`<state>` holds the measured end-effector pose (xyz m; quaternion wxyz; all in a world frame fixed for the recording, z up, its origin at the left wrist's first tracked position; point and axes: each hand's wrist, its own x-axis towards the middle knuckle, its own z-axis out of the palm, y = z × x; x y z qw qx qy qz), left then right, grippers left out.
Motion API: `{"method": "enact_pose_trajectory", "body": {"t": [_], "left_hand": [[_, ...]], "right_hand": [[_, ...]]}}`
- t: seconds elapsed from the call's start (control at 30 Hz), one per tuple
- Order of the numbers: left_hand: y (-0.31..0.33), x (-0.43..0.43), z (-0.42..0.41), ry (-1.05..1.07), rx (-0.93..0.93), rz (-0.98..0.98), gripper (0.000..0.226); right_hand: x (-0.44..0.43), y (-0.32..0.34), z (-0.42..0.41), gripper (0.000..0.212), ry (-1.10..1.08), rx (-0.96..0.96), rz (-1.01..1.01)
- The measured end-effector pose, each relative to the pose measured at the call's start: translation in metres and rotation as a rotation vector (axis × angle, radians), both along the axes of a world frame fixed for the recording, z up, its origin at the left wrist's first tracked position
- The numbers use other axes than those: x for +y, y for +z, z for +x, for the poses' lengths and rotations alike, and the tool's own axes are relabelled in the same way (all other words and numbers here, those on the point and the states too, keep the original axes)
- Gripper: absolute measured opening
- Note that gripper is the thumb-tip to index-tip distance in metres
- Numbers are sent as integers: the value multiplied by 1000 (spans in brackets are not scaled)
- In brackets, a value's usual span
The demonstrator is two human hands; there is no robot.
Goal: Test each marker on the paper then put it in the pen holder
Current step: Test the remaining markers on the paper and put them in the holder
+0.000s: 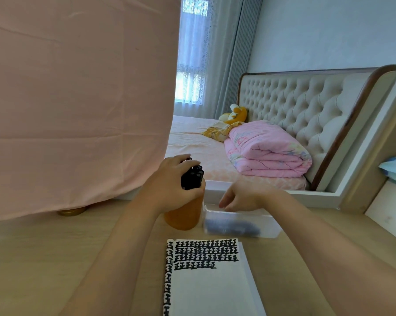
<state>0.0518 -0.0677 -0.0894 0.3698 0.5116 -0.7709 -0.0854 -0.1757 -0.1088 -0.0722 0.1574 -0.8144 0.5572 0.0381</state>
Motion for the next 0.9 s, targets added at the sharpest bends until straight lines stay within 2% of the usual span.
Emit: {"method": "enact_pose_trajectory", "body": {"t": [0.17, 0.33, 0.43, 0.57, 0.77, 0.9], "left_hand": [[-3, 0, 3, -19, 25, 27, 81], [-6, -2, 4, -31, 60, 22, 80], [-7, -3, 2, -14, 46, 3, 81], [-8, -4, -1, 2, 68, -2, 77], [-7, -3, 0, 29, 11, -23, 80], [0, 4, -2, 94, -26, -183, 72]], "right_hand": [[-8, -11, 7, 17, 20, 103, 32], [-17, -17, 7, 23, -23, 61, -113], [-19, -19, 3, 25, -24, 25, -71], [-25, -34, 0, 22, -16, 111, -106], [-15, -23, -3, 25, -18, -27, -233], [8, -2, -13, 26, -12, -123, -308]]}}
